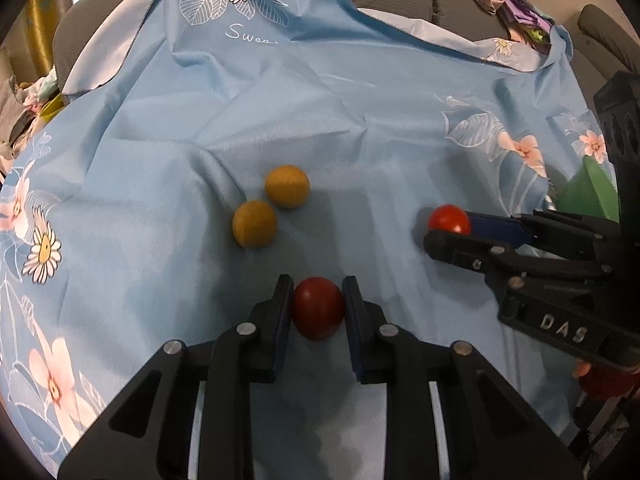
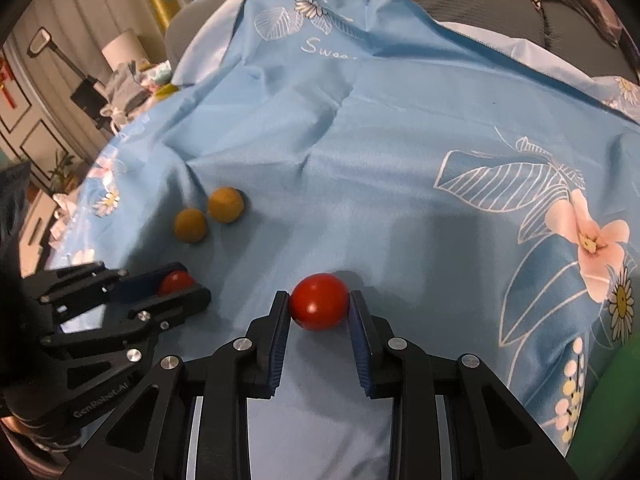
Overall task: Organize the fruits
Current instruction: 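Carry both cherry tomatoes over the green bowl and open both tools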
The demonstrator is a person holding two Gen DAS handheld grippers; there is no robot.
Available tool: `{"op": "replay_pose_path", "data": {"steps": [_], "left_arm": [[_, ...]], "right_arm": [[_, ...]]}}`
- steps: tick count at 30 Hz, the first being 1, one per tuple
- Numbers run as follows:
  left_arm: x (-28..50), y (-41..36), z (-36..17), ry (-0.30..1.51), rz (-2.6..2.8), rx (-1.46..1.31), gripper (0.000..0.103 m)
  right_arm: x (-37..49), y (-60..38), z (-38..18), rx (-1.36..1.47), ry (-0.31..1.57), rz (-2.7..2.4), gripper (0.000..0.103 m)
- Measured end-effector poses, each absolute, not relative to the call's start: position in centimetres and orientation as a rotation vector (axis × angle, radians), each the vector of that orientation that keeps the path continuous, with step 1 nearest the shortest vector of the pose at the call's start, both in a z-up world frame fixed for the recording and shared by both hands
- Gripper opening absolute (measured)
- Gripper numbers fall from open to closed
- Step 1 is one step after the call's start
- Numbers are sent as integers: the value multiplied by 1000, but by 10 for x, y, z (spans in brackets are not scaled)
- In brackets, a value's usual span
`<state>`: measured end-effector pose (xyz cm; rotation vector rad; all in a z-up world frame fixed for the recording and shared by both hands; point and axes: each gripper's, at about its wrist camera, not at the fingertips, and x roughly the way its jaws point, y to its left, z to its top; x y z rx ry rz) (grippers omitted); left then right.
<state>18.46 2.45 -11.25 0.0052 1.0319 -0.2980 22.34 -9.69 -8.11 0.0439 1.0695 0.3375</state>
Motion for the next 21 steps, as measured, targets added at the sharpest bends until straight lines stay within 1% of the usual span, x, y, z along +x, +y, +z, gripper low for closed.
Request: {"op": "replay_pose_path", "data": {"steps": [8, 21], "left_arm": [[145, 24, -86, 991, -343, -43, 24], [80, 16, -62, 967, -366, -54, 24]], "right_arm": [[183, -105, -51, 65, 1005, 364, 31], [108, -122, -28, 91, 958, 360, 31]]}}
